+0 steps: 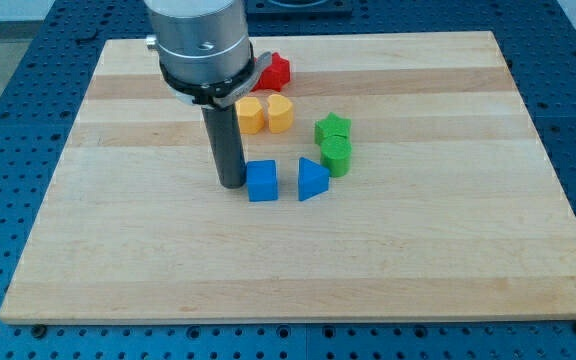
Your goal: Point your arm towards red star
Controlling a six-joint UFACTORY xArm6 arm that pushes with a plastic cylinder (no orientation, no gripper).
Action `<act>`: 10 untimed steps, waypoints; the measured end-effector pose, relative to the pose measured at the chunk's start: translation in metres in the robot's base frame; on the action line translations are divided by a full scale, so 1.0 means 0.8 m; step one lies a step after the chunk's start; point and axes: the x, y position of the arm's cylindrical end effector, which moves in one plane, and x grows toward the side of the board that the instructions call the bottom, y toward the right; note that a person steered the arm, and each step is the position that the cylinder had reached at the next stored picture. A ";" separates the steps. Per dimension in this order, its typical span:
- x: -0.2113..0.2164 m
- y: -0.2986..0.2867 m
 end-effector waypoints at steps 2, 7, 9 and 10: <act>0.000 0.036; 0.132 0.068; 0.078 0.231; 0.004 0.250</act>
